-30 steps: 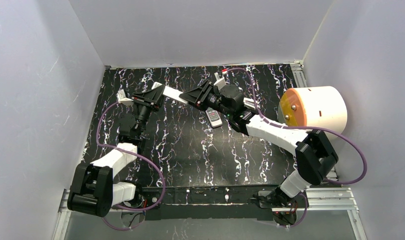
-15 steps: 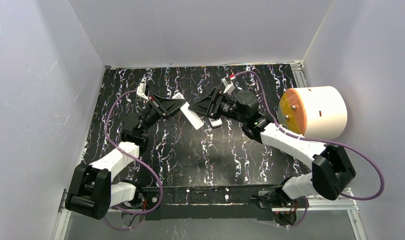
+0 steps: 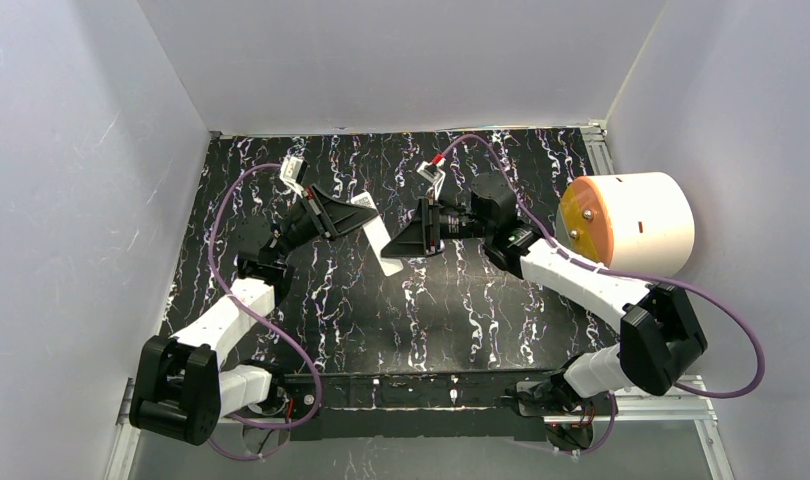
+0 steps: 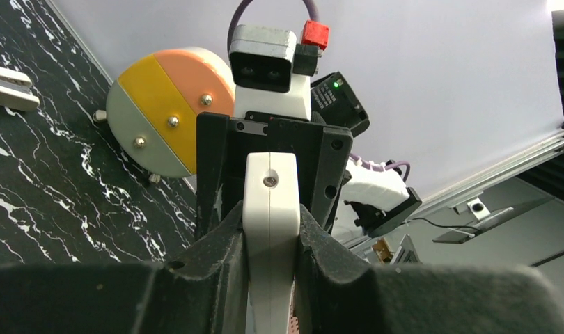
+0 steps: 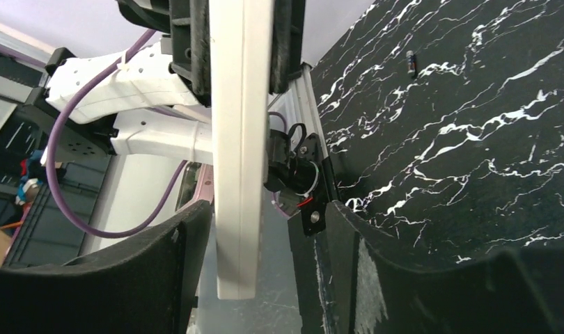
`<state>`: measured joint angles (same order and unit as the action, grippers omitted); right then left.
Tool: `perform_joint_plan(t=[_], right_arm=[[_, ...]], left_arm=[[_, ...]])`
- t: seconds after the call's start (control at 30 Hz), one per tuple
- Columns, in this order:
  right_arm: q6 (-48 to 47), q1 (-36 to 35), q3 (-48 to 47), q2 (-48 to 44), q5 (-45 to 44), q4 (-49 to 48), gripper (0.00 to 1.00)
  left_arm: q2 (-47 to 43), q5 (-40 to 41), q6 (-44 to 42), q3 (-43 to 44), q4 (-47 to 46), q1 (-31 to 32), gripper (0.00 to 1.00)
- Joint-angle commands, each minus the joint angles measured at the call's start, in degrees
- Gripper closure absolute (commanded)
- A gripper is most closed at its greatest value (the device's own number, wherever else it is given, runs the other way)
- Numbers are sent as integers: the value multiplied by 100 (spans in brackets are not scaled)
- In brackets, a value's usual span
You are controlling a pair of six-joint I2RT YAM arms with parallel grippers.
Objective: Load the batteries into the remote control
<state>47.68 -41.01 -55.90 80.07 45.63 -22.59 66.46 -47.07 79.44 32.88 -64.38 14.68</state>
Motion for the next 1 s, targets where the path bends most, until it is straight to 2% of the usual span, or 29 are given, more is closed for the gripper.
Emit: perform_joint_plan(t=[0.0, 0.17, 0.2, 0.3, 0.4, 0.5, 0.53, 0.57, 0.7, 0.83, 0.97], right_arm=[[-294, -52, -376, 102, 285, 66, 35], [38, -49, -324, 218, 99, -339, 61], [146, -49, -287, 227, 41, -474, 67], [398, -48, -235, 269, -186, -641, 85], [572, -49, -113, 269, -429, -782, 88], [647, -53, -45, 264, -738, -794, 95], [581, -48, -47, 270, -850, -685, 97], [457, -47, -67, 276, -987, -504, 98], [-567, -53, -445, 376, -2081, 1258, 99], [-1691, -170, -957, 750, -3630, 2962, 99], [-2306, -541, -1604, 1451, -5112, 3935, 99]], left_arm=[[-159, -363, -160, 247, -22, -27, 100], [-150, -479, -188, 285, -13, -31, 99], [-163, -460, -189, 270, -5, -31, 94], [-245, -329, -333, 209, 183, -31, 75], [-432, -129, -718, 122, 757, -26, 43], [-762, 203, -1585, 59, 1873, -33, 21], [-877, 389, -1877, 18, 2285, -36, 5], [-1002, 566, -2149, -3, 2723, -40, 2], [-1530, 1730, -3109, 28, 4897, -108, 2], [-2001, 3426, -3716, 392, 7266, -131, 2], [-2154, 4030, -4286, 849, 8446, -132, 1]])
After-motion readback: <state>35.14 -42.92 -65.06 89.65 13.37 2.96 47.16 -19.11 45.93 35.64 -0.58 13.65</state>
